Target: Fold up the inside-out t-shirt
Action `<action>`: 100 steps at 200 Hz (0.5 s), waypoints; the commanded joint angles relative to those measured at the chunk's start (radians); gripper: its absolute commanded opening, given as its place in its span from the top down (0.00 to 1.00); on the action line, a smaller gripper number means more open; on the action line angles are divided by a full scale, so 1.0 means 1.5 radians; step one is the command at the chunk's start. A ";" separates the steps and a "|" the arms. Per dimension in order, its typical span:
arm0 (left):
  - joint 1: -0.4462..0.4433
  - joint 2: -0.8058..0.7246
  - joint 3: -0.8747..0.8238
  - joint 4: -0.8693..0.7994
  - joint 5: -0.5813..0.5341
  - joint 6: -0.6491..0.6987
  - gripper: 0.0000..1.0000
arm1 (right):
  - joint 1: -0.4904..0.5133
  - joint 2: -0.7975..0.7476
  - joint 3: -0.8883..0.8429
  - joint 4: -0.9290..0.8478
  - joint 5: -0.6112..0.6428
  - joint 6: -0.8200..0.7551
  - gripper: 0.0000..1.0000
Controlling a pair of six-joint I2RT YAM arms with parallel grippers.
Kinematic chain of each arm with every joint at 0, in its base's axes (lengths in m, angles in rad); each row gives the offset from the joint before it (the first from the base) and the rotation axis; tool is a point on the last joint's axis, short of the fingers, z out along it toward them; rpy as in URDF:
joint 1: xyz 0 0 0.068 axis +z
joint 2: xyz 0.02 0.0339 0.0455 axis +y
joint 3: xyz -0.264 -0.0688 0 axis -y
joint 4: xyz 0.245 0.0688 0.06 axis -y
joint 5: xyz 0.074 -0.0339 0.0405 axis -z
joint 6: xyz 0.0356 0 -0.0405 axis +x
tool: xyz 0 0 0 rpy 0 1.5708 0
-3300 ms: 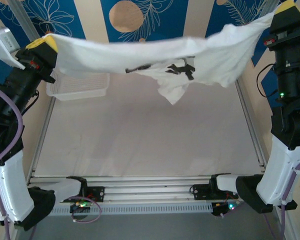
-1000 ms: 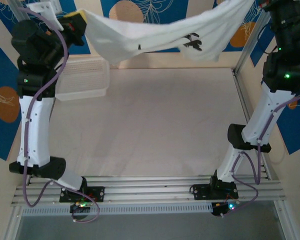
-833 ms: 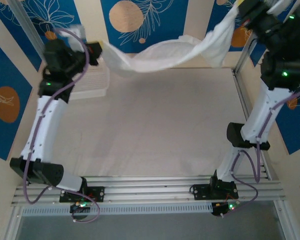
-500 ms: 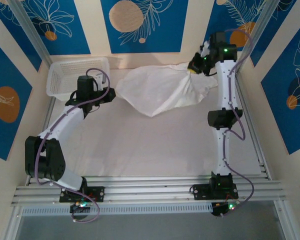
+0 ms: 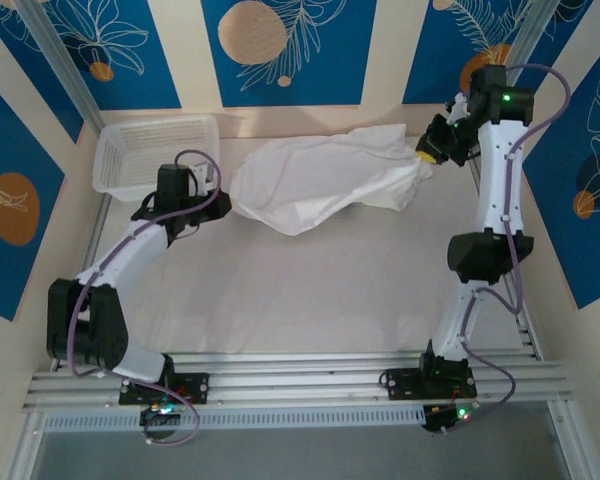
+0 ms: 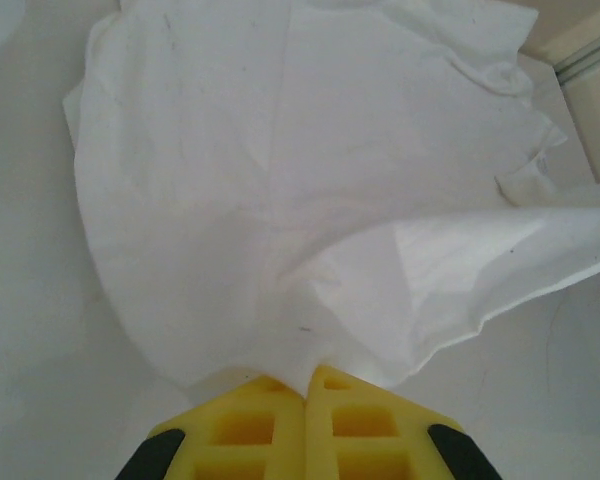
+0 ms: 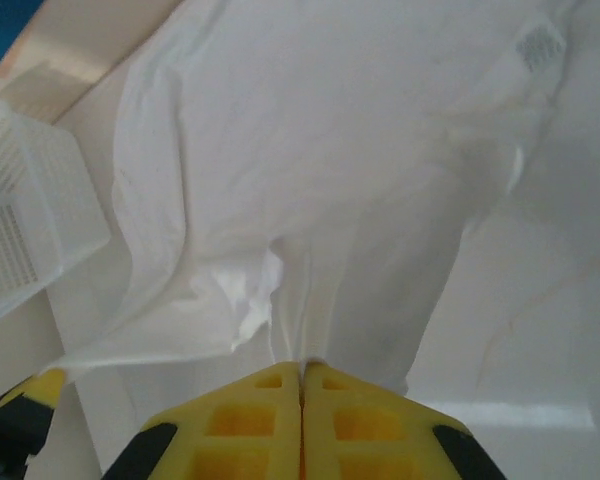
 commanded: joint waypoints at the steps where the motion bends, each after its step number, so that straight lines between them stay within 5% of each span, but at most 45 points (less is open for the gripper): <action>1: -0.007 -0.067 -0.050 -0.005 -0.009 0.007 0.97 | 0.029 -0.157 -0.236 0.024 0.032 -0.017 0.88; 46: -0.018 -0.159 -0.163 -0.019 -0.024 0.008 0.95 | -0.024 -0.520 -0.777 0.283 -0.024 0.076 0.88; 100: -0.018 -0.220 -0.309 -0.041 -0.107 -0.022 0.84 | -0.055 -0.755 -1.042 0.402 0.070 0.259 0.90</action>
